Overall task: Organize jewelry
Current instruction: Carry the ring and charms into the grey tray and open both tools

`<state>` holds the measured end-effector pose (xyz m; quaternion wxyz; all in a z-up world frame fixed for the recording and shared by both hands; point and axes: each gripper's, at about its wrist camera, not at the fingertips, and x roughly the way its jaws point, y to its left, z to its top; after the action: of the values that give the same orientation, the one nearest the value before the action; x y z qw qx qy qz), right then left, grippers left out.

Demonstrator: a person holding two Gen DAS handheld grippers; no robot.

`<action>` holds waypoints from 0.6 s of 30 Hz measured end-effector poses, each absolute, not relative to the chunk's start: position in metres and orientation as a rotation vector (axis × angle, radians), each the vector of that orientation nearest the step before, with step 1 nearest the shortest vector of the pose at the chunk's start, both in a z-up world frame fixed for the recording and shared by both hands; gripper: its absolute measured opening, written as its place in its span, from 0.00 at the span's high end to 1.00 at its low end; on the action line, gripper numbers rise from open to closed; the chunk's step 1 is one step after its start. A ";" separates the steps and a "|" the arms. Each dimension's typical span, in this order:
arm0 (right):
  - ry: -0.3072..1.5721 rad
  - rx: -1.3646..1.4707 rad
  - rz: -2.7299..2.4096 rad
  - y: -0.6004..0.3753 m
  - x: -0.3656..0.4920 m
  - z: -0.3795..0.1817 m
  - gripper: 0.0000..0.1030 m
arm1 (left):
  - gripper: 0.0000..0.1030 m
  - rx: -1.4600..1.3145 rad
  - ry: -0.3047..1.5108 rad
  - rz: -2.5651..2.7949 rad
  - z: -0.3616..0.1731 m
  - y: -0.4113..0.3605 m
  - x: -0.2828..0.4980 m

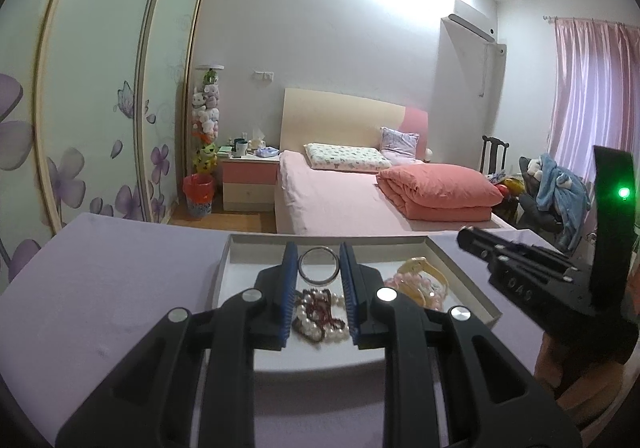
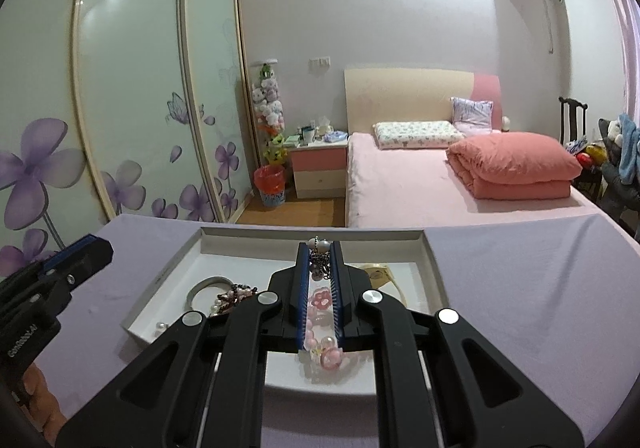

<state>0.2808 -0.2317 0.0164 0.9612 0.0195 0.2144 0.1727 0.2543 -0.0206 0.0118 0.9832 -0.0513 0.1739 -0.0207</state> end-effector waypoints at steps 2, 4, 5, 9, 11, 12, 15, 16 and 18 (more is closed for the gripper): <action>0.461 0.039 0.352 -0.229 0.290 0.008 0.89 | 0.79 -0.090 0.350 -0.040 0.009 -0.022 0.264; 0.481 0.040 0.352 -0.226 0.296 0.002 0.89 | 0.79 -0.085 0.357 -0.041 0.005 -0.023 0.273; 0.490 0.043 0.353 -0.226 0.299 -0.001 0.89 | 0.79 -0.085 0.365 -0.041 0.003 -0.024 0.279; 0.519 0.060 0.352 -0.227 0.306 -0.011 0.89 | 0.79 -0.103 0.398 -0.049 -0.008 -0.024 0.295; 0.527 0.060 0.353 -0.225 0.309 -0.014 0.89 | 0.79 -0.110 0.408 -0.052 -0.013 -0.023 0.301; 0.529 0.059 0.353 -0.225 0.310 -0.015 0.89 | 0.79 -0.112 0.412 -0.054 -0.014 -0.023 0.303; 0.532 0.058 0.356 -0.223 0.310 -0.016 0.89 | 0.79 -0.110 0.422 -0.063 -0.019 -0.023 0.308; 0.533 0.059 0.360 -0.223 0.310 -0.016 0.87 | 0.79 -0.107 0.424 -0.064 -0.021 -0.024 0.308; 0.534 0.060 0.360 -0.222 0.311 -0.016 0.77 | 0.79 -0.103 0.427 -0.067 -0.024 -0.025 0.309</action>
<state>0.3114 -0.2224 -0.0161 0.9482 0.0293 0.2623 0.1770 0.3087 -0.0248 -0.0237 0.9754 -0.0513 0.2120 -0.0331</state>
